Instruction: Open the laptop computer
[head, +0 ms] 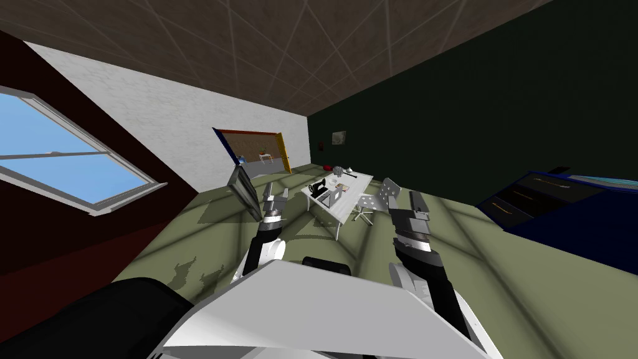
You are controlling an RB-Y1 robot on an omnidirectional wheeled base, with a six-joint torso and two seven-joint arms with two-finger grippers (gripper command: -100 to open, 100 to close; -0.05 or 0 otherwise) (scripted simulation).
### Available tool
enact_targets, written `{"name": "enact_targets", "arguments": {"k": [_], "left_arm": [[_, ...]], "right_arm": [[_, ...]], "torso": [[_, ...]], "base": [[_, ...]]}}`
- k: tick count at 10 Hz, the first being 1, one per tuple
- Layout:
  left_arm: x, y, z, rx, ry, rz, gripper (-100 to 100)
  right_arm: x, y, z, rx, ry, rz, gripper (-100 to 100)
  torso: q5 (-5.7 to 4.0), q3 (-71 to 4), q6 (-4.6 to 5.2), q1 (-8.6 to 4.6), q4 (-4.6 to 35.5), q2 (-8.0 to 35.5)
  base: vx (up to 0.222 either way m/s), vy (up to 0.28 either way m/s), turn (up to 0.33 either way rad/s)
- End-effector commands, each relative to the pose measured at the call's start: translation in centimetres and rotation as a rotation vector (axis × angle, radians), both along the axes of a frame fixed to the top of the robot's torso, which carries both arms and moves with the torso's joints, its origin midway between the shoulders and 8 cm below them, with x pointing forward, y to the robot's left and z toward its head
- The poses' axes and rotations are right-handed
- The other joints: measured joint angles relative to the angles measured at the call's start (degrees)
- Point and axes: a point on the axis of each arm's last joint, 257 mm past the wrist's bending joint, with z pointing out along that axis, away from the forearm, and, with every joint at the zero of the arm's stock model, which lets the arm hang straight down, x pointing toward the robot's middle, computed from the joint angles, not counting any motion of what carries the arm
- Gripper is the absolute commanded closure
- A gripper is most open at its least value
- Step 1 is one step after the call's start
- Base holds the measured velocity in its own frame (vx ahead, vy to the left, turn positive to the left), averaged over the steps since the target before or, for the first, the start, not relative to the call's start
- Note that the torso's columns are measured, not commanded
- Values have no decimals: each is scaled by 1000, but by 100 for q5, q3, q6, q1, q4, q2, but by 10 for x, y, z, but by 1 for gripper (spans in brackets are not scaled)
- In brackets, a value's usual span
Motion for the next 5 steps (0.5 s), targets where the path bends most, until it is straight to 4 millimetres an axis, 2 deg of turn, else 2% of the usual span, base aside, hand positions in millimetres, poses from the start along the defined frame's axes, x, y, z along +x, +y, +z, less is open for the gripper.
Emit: {"name": "enact_targets", "arguments": {"k": [1, 5], "left_arm": [[0, 0, 0, 0, 0, 0, 0], [0, 0, 0, 0, 0, 0, 0]], "right_arm": [[0, 0, 0, 0, 0, 0, 0], [0, 0, 0, 0, 0, 0, 0]], "torso": [[0, -467, 0, 0, 235, 232], [0, -3692, 0, 0, 1846, 1845]], "base": [[0, 0, 0], [0, 0, 0]]}}
